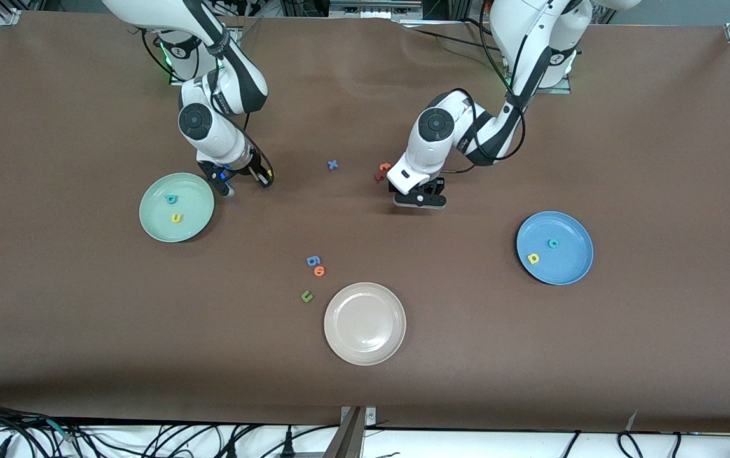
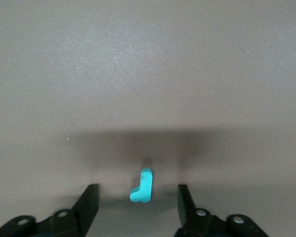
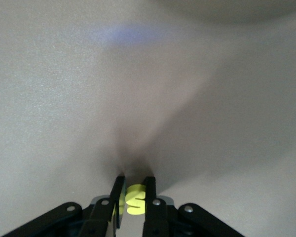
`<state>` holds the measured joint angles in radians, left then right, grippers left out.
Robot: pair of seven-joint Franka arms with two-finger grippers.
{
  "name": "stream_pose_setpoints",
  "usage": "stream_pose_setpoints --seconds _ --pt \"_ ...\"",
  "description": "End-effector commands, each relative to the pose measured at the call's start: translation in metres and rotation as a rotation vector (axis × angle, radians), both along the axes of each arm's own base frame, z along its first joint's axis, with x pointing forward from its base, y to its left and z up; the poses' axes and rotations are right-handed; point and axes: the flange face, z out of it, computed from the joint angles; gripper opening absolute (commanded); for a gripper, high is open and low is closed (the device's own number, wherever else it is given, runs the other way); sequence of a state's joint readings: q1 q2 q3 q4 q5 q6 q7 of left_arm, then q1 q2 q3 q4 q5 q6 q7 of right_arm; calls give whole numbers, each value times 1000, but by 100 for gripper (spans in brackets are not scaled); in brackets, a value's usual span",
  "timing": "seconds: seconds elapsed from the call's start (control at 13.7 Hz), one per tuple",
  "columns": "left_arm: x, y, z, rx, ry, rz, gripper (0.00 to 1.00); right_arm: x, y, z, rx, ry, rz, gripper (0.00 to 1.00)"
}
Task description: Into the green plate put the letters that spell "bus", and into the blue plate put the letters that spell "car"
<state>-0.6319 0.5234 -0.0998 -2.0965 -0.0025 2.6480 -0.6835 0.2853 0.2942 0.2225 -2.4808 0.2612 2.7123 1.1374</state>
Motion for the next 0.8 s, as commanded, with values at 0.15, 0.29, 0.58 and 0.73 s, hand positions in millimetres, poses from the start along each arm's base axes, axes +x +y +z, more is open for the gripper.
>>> stream_pose_setpoints --seconds 0.15,0.29,0.58,0.73 --pt "-1 0 0 10 -19 3 49 8 7 7 8 5 10 1" --pt "-1 1 -1 11 -16 8 43 24 15 27 4 63 29 1" --pt "0 1 -2 11 -16 8 35 81 -31 70 11 158 102 1" --pt "0 0 -3 12 -15 8 30 99 -67 78 28 160 161 1"
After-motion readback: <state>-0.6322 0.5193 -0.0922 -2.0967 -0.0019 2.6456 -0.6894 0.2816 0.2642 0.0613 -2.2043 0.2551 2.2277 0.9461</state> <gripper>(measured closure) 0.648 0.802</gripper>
